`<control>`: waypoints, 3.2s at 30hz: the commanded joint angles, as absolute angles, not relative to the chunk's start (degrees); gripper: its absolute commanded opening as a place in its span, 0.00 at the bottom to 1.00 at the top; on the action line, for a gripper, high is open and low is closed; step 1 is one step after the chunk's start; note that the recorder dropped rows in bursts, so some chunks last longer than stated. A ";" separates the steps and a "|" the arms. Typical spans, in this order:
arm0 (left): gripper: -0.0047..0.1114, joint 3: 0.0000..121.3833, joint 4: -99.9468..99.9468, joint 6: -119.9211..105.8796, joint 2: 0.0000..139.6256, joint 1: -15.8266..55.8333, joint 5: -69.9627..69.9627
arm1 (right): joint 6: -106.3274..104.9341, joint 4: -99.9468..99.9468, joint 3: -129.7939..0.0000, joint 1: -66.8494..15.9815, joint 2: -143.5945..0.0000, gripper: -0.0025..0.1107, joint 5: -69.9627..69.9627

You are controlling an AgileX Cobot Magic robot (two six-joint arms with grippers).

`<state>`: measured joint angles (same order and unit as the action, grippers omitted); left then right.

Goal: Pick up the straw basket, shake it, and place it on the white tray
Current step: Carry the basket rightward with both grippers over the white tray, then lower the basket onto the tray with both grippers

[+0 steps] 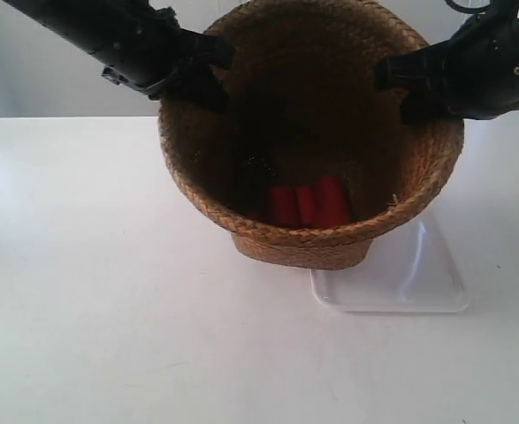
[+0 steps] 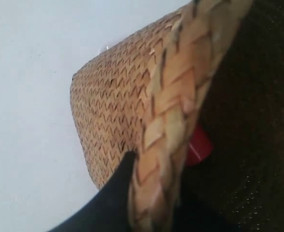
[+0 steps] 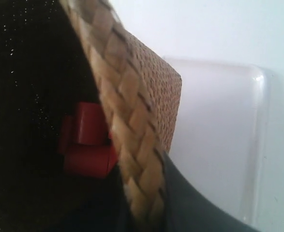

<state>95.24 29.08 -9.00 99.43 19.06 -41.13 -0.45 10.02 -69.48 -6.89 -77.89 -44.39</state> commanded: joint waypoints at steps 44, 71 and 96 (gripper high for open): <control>0.04 108.77 41.27 0.00 112.25 29.10 -33.56 | -5.72 5.32 -83.42 1.32 -86.83 0.02 -56.13; 0.25 108.77 39.34 0.00 113.55 29.31 -34.83 | -6.12 4.04 -83.42 1.32 -89.90 0.13 -57.45; 0.68 108.77 39.13 -4.76 113.55 29.31 -30.40 | -6.00 2.74 -83.42 1.32 -89.78 0.62 -47.62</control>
